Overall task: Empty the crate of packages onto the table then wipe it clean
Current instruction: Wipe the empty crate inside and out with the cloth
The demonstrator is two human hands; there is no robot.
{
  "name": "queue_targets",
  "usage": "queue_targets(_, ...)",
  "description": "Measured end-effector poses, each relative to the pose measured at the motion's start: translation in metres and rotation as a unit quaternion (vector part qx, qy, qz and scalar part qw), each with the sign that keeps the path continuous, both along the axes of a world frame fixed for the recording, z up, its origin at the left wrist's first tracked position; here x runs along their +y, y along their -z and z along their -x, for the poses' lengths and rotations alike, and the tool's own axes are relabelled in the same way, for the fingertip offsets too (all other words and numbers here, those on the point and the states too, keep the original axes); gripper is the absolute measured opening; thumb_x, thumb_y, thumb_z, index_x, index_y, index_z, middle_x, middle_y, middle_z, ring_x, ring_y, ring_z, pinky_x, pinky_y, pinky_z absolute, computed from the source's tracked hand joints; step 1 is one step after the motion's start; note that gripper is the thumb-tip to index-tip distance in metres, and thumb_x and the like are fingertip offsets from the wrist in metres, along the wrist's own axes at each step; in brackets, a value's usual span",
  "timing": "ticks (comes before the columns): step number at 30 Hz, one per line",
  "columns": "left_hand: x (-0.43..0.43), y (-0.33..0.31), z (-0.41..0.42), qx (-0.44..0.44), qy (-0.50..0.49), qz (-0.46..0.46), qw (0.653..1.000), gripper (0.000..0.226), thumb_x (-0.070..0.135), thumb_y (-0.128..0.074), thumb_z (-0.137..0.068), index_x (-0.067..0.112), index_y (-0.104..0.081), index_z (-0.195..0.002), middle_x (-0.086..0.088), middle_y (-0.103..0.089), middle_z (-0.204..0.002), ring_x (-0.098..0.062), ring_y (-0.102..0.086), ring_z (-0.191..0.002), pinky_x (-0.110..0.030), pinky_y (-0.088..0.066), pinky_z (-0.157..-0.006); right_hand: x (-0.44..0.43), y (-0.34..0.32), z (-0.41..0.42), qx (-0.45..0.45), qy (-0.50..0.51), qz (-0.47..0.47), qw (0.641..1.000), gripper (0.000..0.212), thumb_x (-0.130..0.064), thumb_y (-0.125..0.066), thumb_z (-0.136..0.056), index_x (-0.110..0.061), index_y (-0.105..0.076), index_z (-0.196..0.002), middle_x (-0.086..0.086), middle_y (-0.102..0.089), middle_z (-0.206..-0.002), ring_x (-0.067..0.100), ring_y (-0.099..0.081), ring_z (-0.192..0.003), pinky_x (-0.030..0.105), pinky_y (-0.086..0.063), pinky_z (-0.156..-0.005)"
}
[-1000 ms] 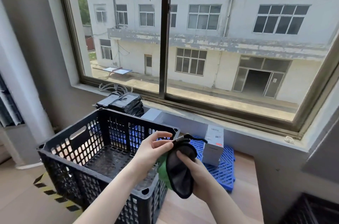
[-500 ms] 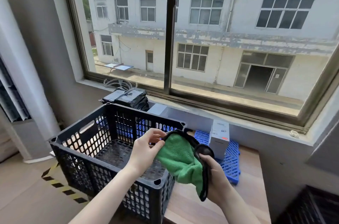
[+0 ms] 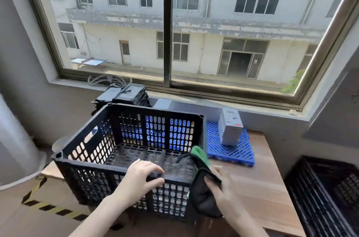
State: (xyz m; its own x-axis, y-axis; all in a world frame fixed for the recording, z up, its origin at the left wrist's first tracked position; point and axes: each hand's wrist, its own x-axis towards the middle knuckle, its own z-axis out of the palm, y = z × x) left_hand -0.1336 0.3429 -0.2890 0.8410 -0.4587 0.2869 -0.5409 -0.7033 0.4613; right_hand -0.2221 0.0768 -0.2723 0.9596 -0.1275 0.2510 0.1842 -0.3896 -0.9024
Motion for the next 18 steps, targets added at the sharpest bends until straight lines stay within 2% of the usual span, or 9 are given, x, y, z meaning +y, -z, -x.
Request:
queue_targets(1,0.009,0.003,-0.001,-0.002,0.006,-0.011,1.000,0.064,0.087,-0.034,-0.074,0.042,-0.065,-0.107,0.031,-0.059,-0.105,0.009,-0.049,-0.108,-0.026,-0.021,-0.113,0.004,0.009,0.003,-0.015,-0.023,0.108,0.994,0.029,-0.051,-0.052,-0.085,-0.046,-0.061,-0.112,-0.012,-0.058,-0.118,0.001,-0.047,-0.115,0.017,-0.033,-0.099)
queue_targets(3,0.024,0.006,-0.001,-0.014,0.010,-0.030,0.999,0.059,0.080,-0.034,-0.079,0.042,-0.063,-0.113,0.030,-0.058,-0.108,0.007,-0.049,-0.111,-0.032,-0.009,-0.118,0.006,0.027,0.004,-0.038,-0.039,0.308,0.950,0.049,-0.054,-0.047,-0.087,-0.040,-0.051,-0.133,-0.015,-0.048,-0.135,0.004,-0.035,-0.129,0.025,-0.024,-0.110)
queue_targets(5,0.035,0.009,-0.002,-0.050,-0.005,-0.025,0.998,0.049,0.066,-0.034,-0.084,0.039,-0.066,-0.110,0.026,-0.061,-0.106,0.001,-0.053,-0.109,-0.041,-0.012,-0.118,0.007,0.033,0.005,-0.054,-0.026,0.410,0.910,0.057,-0.049,-0.048,-0.085,-0.034,-0.044,-0.140,-0.012,-0.046,-0.140,0.010,-0.033,-0.133,0.034,-0.023,-0.110)
queue_targets(8,0.045,0.009,-0.006,-0.065,-0.040,-0.014,0.997,0.044,0.062,-0.035,-0.084,0.037,-0.068,-0.099,0.026,-0.062,-0.095,0.000,-0.053,-0.102,-0.046,-0.013,-0.116,0.006,0.031,0.006,-0.020,-0.001,0.472,0.881,0.065,-0.043,-0.050,-0.076,-0.034,-0.040,-0.140,-0.011,-0.049,-0.139,0.013,-0.035,-0.132,0.042,-0.025,-0.104)
queue_targets(11,0.049,0.010,-0.008,-0.029,-0.054,-0.018,0.998,0.050,0.069,-0.029,-0.080,0.038,-0.064,-0.095,0.024,-0.058,-0.084,0.003,-0.053,-0.093,-0.042,-0.012,-0.116,0.012,0.026,0.005,-0.002,0.020,0.490,0.871,0.066,-0.039,-0.051,-0.071,-0.033,-0.044,-0.136,-0.011,-0.052,-0.134,0.014,-0.035,-0.131,0.043,-0.022,-0.105)
queue_targets(14,0.045,0.009,-0.009,-0.015,-0.059,-0.021,0.998,0.051,0.072,-0.025,-0.079,0.039,-0.061,-0.094,0.024,-0.058,-0.084,0.005,-0.054,-0.090,-0.037,-0.014,-0.115,0.027,0.026,0.003,-0.013,0.015,0.506,0.862,0.063,-0.048,-0.046,-0.075,-0.028,-0.046,-0.134,-0.008,-0.055,-0.127,0.018,-0.036,-0.130,0.042,-0.017,-0.110)
queue_targets(16,0.045,0.009,-0.010,-0.013,-0.059,-0.023,0.998,0.050,0.072,-0.026,-0.079,0.039,-0.061,-0.093,0.024,-0.057,-0.082,0.006,-0.053,-0.087,-0.035,-0.015,-0.113,0.038,0.033,0.000,-0.022,0.000,0.522,0.852,0.074,-0.061,-0.048,-0.077,-0.024,-0.042,-0.141,-0.007,-0.049,-0.127,0.020,-0.035,-0.130,0.046,-0.015,-0.110)
queue_targets(18,0.047,0.010,-0.011,-0.017,-0.057,-0.021,0.998,0.050,0.072,-0.027,-0.079,0.039,-0.061,-0.093,0.023,-0.058,-0.083,0.006,-0.053,-0.087,-0.033,-0.015,-0.112,0.047,0.039,-0.002,-0.046,-0.009,0.522,0.852,0.078,-0.063,-0.047,-0.080,-0.022,-0.036,-0.146,-0.005,-0.046,-0.129,0.019,-0.034,-0.130,0.049,-0.016,-0.108)
